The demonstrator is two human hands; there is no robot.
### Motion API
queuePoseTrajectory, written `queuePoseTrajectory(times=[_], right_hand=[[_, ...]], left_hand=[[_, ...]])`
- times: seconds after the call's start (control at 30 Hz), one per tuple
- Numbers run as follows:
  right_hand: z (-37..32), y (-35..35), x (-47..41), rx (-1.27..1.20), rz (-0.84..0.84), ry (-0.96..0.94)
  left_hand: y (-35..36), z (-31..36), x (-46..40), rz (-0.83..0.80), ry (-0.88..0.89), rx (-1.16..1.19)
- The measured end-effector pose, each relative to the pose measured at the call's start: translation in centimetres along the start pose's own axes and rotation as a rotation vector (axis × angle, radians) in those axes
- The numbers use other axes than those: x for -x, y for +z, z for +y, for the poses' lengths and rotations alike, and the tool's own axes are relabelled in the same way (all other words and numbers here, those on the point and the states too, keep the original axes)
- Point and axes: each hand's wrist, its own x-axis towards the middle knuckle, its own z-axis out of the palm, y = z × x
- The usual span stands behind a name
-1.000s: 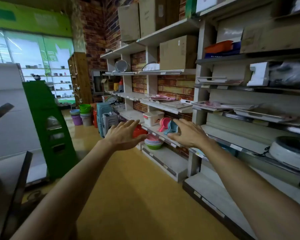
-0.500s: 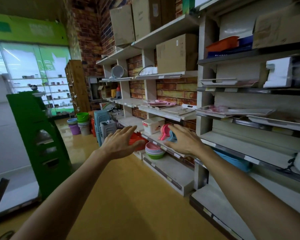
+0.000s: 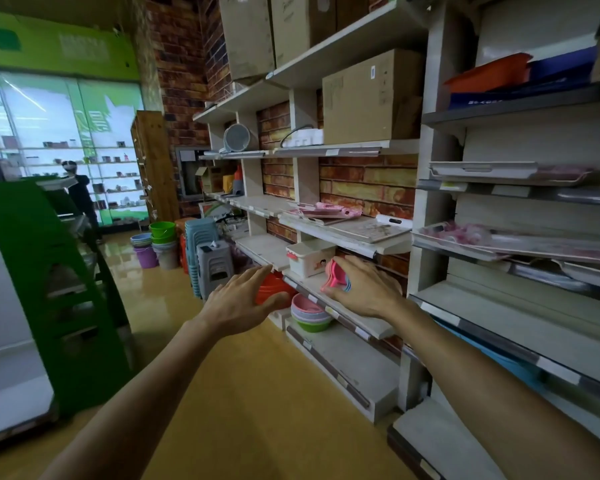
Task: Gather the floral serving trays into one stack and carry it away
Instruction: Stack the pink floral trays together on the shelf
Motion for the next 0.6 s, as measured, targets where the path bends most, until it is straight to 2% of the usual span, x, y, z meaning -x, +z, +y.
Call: queuePoseTrajectory(times=[0.27, 0.6], right_hand=[[0.8, 5.8, -12.6, -0.040, -0.005, 0.007], [-0.2, 11.0, -30.8, -0.052, 0.048, 0.083]], left_hand=[[4.1, -8.0, -12.1, 0.005, 0.034, 0.039], [4.4, -19.1, -29.2, 0.013, 0.071, 0.091]])
